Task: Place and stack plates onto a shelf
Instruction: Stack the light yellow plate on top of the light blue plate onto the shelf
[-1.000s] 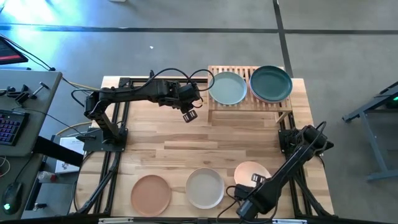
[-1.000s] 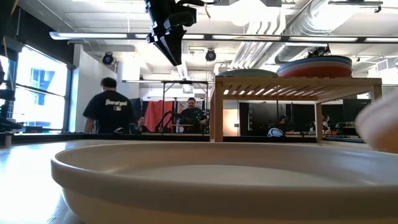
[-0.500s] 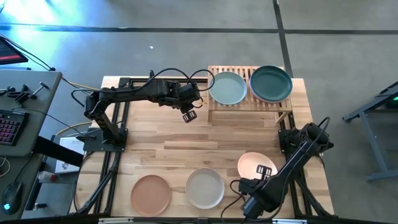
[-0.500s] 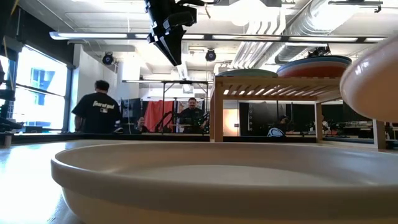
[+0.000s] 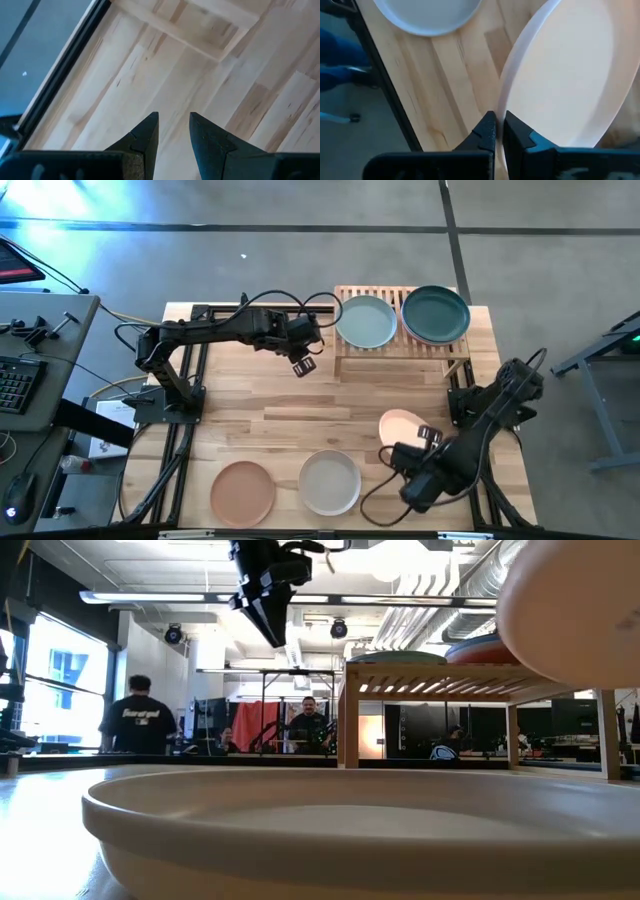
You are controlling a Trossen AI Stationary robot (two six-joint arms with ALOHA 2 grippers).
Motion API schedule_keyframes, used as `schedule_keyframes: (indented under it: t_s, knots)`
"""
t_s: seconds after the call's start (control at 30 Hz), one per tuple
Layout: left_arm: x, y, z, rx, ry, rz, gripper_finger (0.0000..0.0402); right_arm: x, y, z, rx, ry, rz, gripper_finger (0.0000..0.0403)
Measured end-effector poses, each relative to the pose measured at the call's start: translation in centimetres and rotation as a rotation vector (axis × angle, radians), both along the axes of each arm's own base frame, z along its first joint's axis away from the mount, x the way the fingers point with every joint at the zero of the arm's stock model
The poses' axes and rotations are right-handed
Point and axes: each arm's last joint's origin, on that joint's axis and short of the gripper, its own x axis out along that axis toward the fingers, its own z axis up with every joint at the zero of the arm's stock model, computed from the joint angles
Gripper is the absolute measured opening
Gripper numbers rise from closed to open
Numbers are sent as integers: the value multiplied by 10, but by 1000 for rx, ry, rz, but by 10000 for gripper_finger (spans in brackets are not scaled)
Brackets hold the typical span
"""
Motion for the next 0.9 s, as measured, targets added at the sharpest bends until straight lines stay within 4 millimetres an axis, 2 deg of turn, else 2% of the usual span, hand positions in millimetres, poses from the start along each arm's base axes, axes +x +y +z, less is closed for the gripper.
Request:
schedule_keyframes:
  t_s: [0.17,0.37,0.57,0.9]
  knots:
    - [-7,6,-2,-16,62,27,99,-1,-19,18,-11,-81,26,0]
    - [-16,20,-4,-23,122,56,99,3,-52,36,-57,-168,40,0]
    - [-26,39,-4,-22,181,59,99,12,-90,49,-111,-203,83,0]
    - [-39,72,-4,-23,202,116,99,32,-162,82,-348,-265,166,0]
